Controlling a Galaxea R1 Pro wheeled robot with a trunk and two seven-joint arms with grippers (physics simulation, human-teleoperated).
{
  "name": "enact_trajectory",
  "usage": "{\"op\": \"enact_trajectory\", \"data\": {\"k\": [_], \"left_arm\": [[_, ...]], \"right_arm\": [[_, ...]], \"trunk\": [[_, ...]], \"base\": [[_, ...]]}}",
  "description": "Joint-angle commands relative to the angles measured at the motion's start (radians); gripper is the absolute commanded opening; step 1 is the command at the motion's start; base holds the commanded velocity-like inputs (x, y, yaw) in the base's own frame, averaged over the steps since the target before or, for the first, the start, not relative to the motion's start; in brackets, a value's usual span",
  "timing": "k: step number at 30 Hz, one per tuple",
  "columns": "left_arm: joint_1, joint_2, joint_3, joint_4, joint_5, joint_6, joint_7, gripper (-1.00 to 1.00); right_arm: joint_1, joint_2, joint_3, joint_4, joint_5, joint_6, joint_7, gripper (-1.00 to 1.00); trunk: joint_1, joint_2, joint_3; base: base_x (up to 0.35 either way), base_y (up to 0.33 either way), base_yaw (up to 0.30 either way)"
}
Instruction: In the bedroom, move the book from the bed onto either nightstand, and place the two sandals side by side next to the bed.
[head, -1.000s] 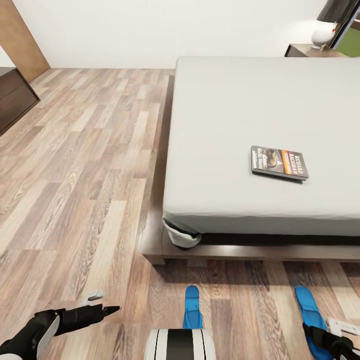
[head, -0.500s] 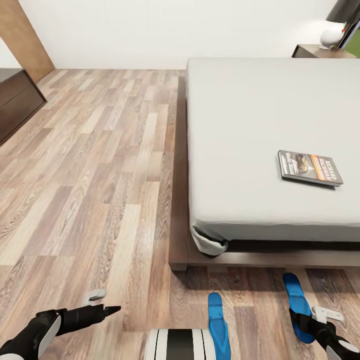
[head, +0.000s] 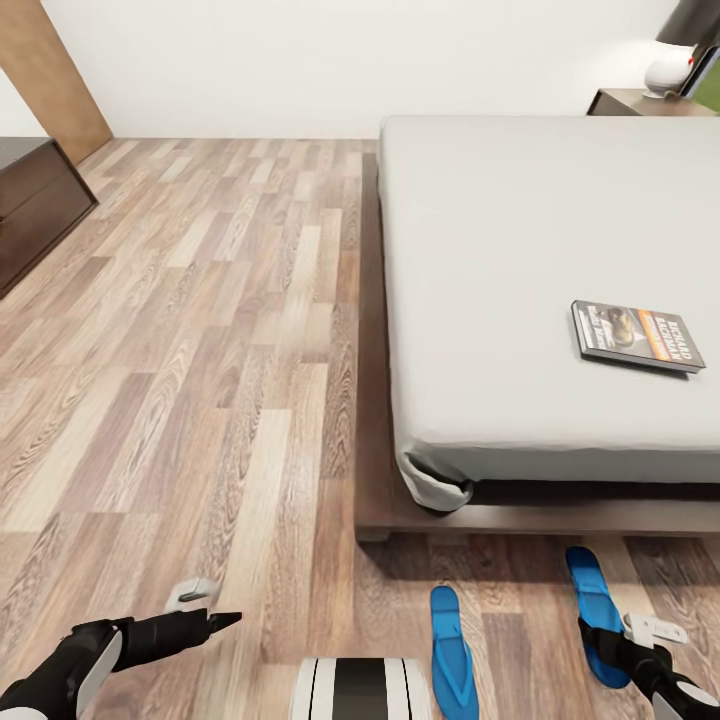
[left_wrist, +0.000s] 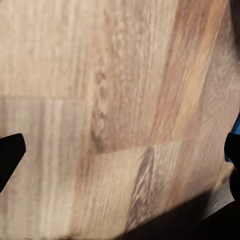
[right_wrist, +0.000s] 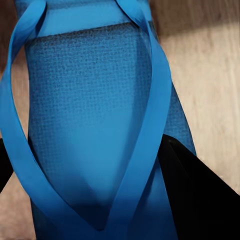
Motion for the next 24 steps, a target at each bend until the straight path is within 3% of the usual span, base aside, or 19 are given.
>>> {"op": "enact_trajectory", "data": {"k": [1, 15, 24], "left_arm": [[0.0, 0.0, 0.001, 0.0, 0.006, 0.008, -0.002, 1.0], [0.0, 0.0, 0.001, 0.0, 0.006, 0.008, -0.002, 1.0], [0.0, 0.0, 0.001, 0.0, 0.006, 0.008, -0.002, 1.0]], "right_arm": [[-0.001, 0.0, 0.008, 0.002, -0.012, -0.005, 0.003, -1.0], [-0.001, 0.0, 0.008, 0.006, -0.012, -0.005, 0.003, -1.0], [-0.001, 0.0, 0.007, 0.007, -0.012, -0.008, 0.003, -1.0]], "trunk": [[0.0, 0.0, -0.001], [0.0, 0.0, -0.001], [0.0, 0.0, -0.001]], "base": [[0.0, 0.264, 0.0], [-0.01, 0.279, 0.0], [-0.23, 0.21, 0.0]]}}
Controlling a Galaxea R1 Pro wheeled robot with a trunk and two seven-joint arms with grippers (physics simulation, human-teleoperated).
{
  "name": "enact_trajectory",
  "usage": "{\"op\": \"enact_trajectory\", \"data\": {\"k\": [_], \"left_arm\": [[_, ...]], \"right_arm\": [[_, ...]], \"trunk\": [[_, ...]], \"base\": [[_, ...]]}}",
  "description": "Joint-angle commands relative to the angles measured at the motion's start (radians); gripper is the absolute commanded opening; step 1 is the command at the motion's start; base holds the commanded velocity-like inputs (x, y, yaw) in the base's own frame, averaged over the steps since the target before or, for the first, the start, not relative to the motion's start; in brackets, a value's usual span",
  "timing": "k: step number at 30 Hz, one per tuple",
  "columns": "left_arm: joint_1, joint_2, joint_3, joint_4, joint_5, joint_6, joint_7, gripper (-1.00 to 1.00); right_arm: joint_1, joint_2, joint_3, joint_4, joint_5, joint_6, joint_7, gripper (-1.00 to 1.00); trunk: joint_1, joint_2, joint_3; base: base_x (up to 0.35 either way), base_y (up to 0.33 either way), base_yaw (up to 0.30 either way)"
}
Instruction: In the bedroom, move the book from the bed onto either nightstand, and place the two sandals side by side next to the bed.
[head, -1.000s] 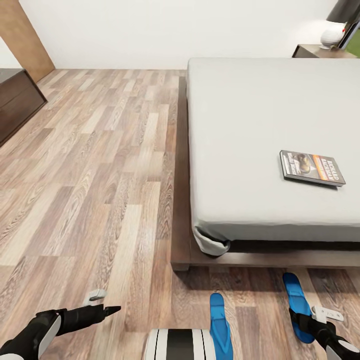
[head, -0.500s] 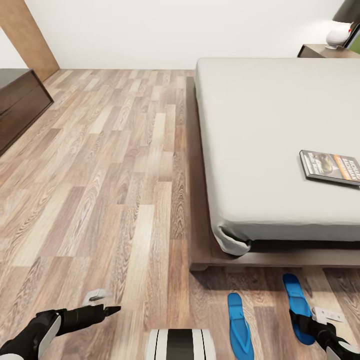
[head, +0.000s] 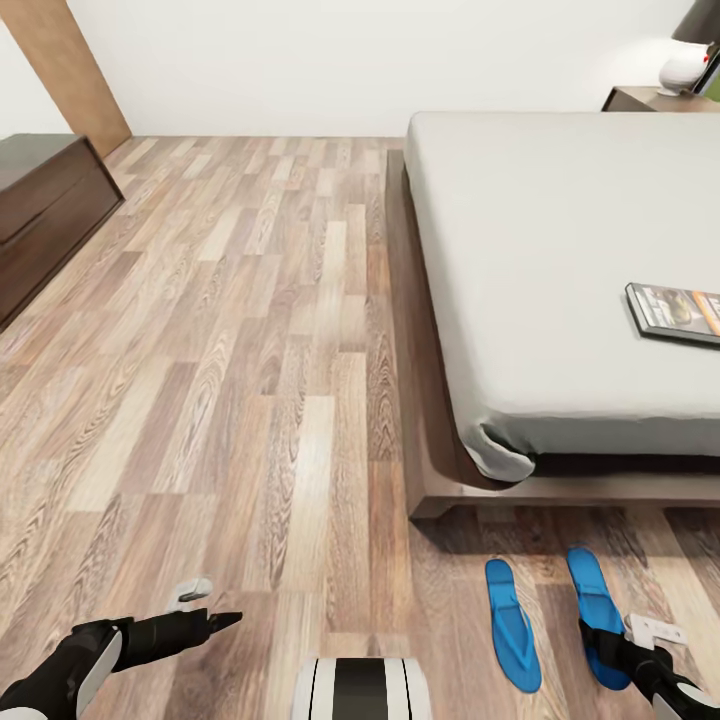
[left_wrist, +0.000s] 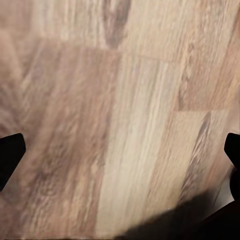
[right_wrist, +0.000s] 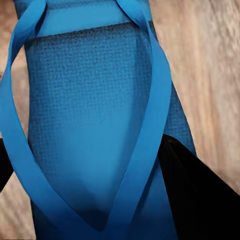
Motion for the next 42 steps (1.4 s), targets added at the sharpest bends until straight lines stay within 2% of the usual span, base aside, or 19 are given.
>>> {"op": "enact_trajectory", "data": {"k": [1, 23, 42], "left_arm": [[0.0, 0.0, 0.001, 0.0, 0.006, 0.008, -0.002, 1.0], [0.0, 0.001, 0.002, 0.0, 0.006, 0.009, -0.001, 1.0], [0.0, 0.0, 0.001, 0.0, 0.006, 0.009, 0.0, 1.0]], "right_arm": [[-0.001, -0.001, 0.008, 0.001, -0.012, -0.005, 0.003, -1.0], [-0.001, -0.001, 0.008, 0.001, -0.006, -0.004, 0.003, -1.0], [-0.001, -0.001, 0.008, 0.001, -0.005, -0.004, 0.003, -1.0]], "trunk": [[-0.001, 0.0, -0.001], [-0.001, 0.0, -0.001], [0.008, -0.005, -0.074]], "base": [[-0.262, 0.187, 0.0], [-0.001, 0.061, 0.0], [0.0, 0.0, 0.0]]}}
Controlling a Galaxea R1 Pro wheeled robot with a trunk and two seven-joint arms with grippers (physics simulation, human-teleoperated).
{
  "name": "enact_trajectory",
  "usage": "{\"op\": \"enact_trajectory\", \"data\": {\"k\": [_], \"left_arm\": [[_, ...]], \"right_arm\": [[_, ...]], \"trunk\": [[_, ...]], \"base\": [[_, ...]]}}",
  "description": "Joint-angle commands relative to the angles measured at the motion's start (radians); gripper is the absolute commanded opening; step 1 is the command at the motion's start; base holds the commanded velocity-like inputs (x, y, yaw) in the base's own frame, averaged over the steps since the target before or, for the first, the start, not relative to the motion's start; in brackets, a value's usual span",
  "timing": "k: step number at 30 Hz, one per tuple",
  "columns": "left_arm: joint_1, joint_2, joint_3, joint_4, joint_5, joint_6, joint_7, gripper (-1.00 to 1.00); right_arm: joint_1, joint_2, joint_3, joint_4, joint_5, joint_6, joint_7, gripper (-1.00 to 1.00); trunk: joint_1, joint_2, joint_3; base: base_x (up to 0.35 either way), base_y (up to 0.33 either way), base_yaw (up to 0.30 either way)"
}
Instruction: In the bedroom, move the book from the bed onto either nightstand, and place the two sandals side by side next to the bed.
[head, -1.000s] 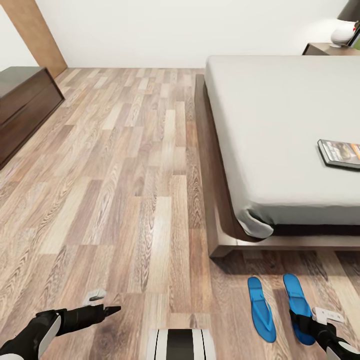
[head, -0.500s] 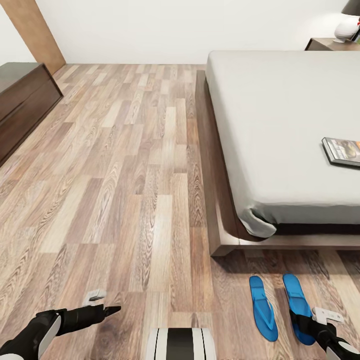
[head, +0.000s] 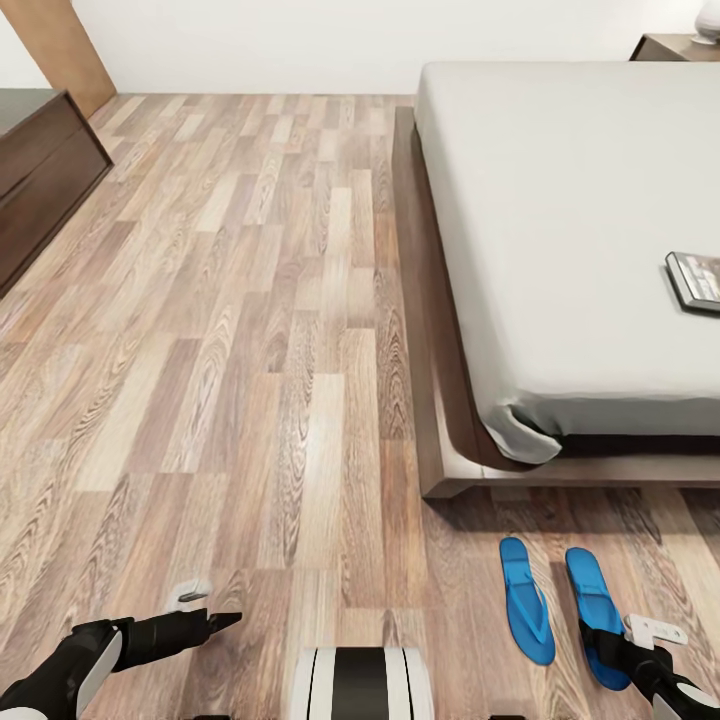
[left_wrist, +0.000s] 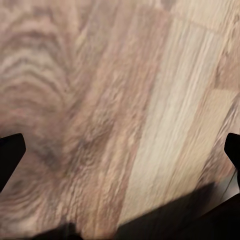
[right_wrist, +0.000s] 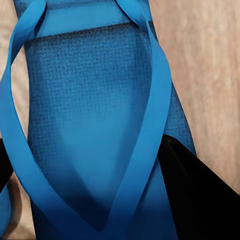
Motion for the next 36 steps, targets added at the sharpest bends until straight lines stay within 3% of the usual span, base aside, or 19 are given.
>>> {"op": "enact_trajectory", "data": {"k": [1, 11, 36], "left_arm": [[0.0, 0.0, 0.002, 0.0, 0.006, 0.009, -0.002, 1.0], [0.0, 0.0, 0.002, 0.0, 0.006, 0.009, -0.002, 1.0], [0.0, 0.0, 0.002, 0.0, 0.006, 0.008, -0.002, 1.0]], "right_arm": [[-0.001, -0.001, 0.008, 0.001, -0.012, -0.004, 0.003, -1.0], [-0.001, -0.001, 0.008, 0.0, -0.012, -0.006, 0.003, -1.0], [-0.001, -0.001, 0.008, 0.0, -0.011, -0.016, 0.003, -1.0]], "trunk": [[0.0, 0.0, -0.005], [0.005, -0.003, -0.043], [0.005, -0.003, -0.043]], "base": [[0.0, 0.0, 0.0], [0.0, 0.0, 0.0], [0.076, 0.011, 0.0]]}}
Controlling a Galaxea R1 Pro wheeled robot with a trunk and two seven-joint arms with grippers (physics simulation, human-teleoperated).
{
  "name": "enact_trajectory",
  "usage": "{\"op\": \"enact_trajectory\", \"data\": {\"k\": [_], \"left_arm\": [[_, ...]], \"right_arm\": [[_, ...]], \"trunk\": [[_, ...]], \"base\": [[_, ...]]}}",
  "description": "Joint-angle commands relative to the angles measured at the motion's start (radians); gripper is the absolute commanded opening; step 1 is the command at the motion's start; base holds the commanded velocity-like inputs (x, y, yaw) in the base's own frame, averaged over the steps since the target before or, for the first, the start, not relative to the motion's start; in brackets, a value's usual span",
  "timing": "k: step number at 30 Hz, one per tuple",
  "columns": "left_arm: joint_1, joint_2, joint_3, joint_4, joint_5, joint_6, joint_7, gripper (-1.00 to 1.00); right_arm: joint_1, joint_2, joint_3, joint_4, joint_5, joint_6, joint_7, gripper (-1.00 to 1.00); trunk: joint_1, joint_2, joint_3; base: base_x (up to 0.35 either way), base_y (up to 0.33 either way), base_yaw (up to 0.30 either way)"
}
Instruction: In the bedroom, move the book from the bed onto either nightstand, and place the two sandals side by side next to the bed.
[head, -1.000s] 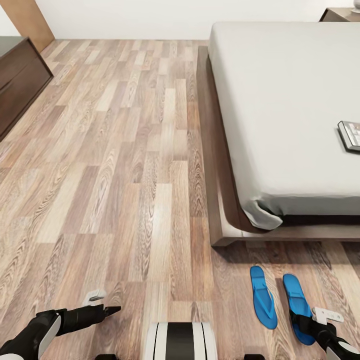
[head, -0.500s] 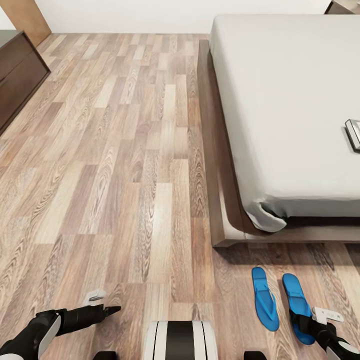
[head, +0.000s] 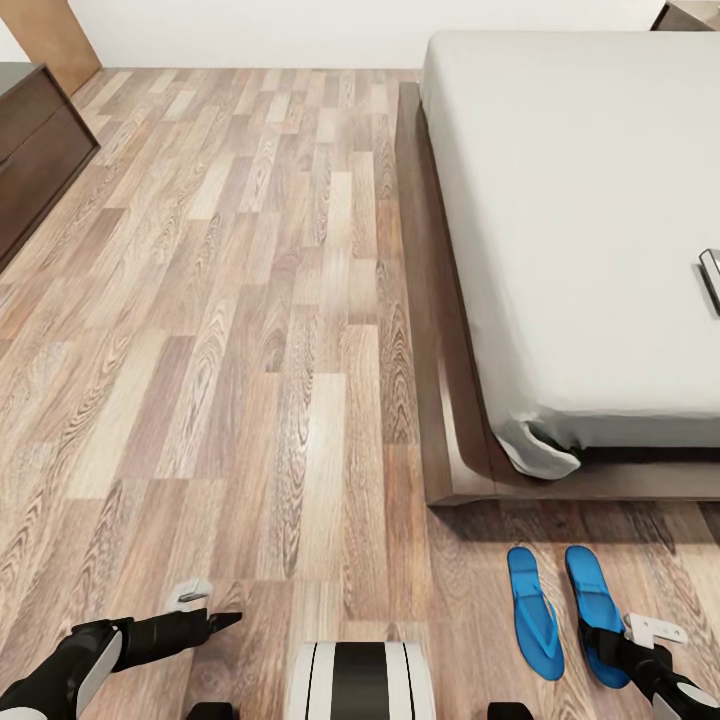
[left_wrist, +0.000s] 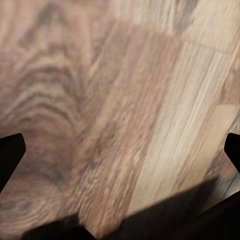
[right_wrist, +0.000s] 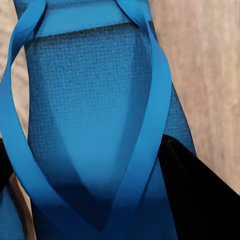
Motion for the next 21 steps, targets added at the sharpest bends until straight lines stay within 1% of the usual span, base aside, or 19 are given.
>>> {"op": "enact_trajectory", "data": {"k": [1, 4, 6, 15, 21], "left_arm": [[0.0, 0.0, 0.002, 0.0, 0.005, 0.008, -0.002, 1.0], [0.0, 0.0, 0.002, 0.0, 0.005, 0.009, -0.002, 1.0], [0.0, 0.0, 0.002, 0.0, 0.005, 0.008, -0.002, 1.0], [0.0, 0.0, 0.002, 0.0, 0.005, 0.009, -0.002, 1.0], [0.0, 0.0, 0.002, 0.0, 0.005, 0.009, -0.002, 1.0]], "right_arm": [[-0.001, -0.001, 0.008, 0.002, -0.012, -0.016, 0.003, -1.0], [0.0, -0.001, 0.008, 0.004, -0.015, -0.084, 0.003, -1.0], [0.001, -0.001, 0.008, 0.004, -0.014, -0.112, 0.003, -1.0], [0.001, -0.001, 0.008, 0.005, -0.013, -0.125, 0.003, -1.0], [0.001, -0.001, 0.008, 0.005, -0.012, -0.125, 0.003, -1.0]], "trunk": [[0.0, 0.0, -0.001], [0.0, 0.0, -0.001], [0.0, 0.0, -0.001], [0.0, 0.0, -0.001], [0.003, -0.002, -0.024]], "base": [[0.005, 0.0, 0.0], [0.002, 0.0, 0.0], [0.0, 0.0, 0.0], [0.0, 0.0, 0.0], [0.0, 0.0, 0.0]]}}
